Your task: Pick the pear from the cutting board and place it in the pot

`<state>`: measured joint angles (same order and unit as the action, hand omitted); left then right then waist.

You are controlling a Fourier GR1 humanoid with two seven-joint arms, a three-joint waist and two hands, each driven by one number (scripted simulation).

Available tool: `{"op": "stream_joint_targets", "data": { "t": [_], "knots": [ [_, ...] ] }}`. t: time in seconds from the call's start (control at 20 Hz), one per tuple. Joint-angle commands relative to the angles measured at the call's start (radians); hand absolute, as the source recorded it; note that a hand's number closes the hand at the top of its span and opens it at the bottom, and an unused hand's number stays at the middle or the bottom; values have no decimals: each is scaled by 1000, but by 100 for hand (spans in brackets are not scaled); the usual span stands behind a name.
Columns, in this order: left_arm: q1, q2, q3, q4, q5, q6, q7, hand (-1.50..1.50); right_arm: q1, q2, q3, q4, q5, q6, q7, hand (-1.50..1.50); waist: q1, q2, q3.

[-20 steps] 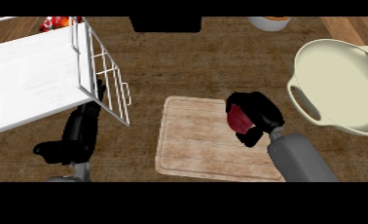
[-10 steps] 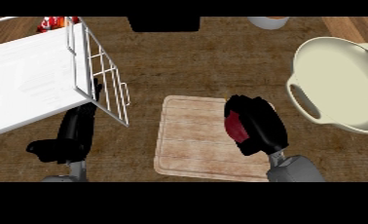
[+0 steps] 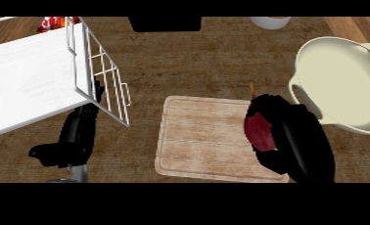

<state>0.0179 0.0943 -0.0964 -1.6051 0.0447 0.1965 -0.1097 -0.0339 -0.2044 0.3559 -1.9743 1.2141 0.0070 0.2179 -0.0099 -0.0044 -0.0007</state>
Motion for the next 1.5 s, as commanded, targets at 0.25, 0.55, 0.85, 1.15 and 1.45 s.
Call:
{"op": "stream_joint_targets", "data": {
  "t": [0.25,0.55,0.85,1.15,1.45],
  "knots": [
    [-65,5,52,99,21,-41,-32,0,-40,-41,-249,-10,-52,8,15,150,7,5,1],
    [31,-25,19,49,4,-38,-79,0,-64,-97,-434,104,-161,-21,-71,150,11,5,1],
    [-76,-24,44,92,4,-38,-17,0,-215,-172,-585,342,-230,-38,-144,150,12,7,1],
    [-8,-4,31,-39,-7,-37,50,0,-390,-289,-674,709,-274,-77,-284,150,23,7,1],
    [-39,-21,32,16,-12,-41,13,0,-483,-360,-691,1032,-300,-64,-429,150,28,10,1]
  ]
}}
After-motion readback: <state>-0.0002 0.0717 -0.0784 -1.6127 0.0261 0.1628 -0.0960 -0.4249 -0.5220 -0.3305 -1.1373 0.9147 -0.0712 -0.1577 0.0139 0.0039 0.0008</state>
